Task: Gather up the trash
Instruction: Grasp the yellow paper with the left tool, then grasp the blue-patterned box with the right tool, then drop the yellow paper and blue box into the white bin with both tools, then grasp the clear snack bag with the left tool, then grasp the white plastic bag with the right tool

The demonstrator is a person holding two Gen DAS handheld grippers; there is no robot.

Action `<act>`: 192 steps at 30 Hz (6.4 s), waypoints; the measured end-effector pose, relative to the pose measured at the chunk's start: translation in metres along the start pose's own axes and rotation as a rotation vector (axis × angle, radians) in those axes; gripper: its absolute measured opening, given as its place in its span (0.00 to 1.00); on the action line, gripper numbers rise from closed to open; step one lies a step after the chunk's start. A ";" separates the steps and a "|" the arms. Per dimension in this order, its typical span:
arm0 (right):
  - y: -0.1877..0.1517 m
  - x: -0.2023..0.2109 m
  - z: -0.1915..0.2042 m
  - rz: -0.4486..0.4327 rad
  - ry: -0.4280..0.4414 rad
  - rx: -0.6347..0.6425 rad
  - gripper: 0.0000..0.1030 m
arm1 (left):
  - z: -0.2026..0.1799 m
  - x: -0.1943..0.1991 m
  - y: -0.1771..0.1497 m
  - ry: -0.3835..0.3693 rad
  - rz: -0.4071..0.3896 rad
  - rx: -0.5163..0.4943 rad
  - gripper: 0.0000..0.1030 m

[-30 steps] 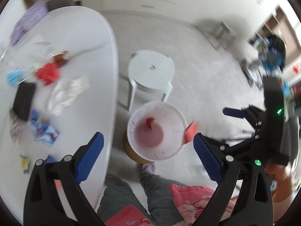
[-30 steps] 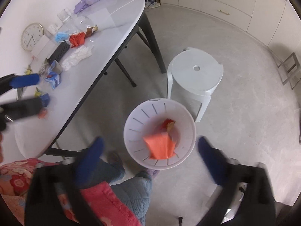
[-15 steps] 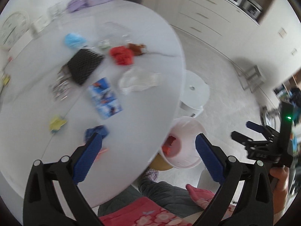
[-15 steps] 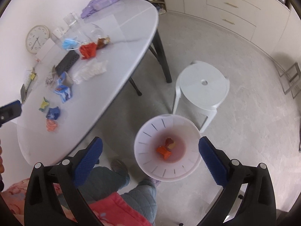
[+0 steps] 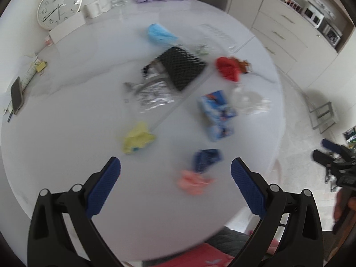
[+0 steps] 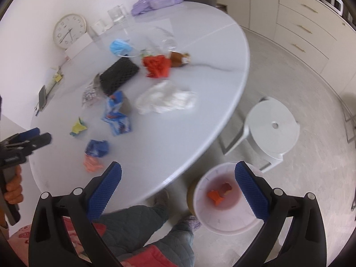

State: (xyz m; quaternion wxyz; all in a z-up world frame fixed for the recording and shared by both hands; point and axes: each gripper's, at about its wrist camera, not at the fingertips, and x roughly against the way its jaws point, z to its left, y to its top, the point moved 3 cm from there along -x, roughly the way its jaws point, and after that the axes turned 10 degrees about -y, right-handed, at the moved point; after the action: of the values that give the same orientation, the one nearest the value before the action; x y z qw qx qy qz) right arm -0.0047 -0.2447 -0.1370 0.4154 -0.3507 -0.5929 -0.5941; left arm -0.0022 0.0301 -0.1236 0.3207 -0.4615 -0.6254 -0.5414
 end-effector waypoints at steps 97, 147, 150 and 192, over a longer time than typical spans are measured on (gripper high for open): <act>-0.097 0.008 -0.136 0.080 -0.162 -0.344 0.69 | -0.281 -0.061 -0.018 -0.338 0.208 -0.547 0.85; 0.048 -0.043 0.078 0.123 -0.176 -0.192 0.98 | 0.047 -0.135 0.100 -0.161 0.198 -0.681 0.51; 0.049 -0.043 0.075 0.123 -0.181 -0.223 0.98 | 0.050 -0.128 0.100 -0.198 0.179 -0.691 0.44; 0.031 -0.047 -0.024 0.065 -0.081 -0.199 0.17 | -0.089 -0.017 0.044 -0.337 0.042 -0.451 0.41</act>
State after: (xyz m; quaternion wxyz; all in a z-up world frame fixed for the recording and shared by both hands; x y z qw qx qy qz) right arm 0.0440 -0.2639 -0.1679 0.3733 -0.4328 -0.5358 -0.6215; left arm 0.0357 -0.0610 -0.1036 0.1124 -0.6177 -0.5239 -0.5756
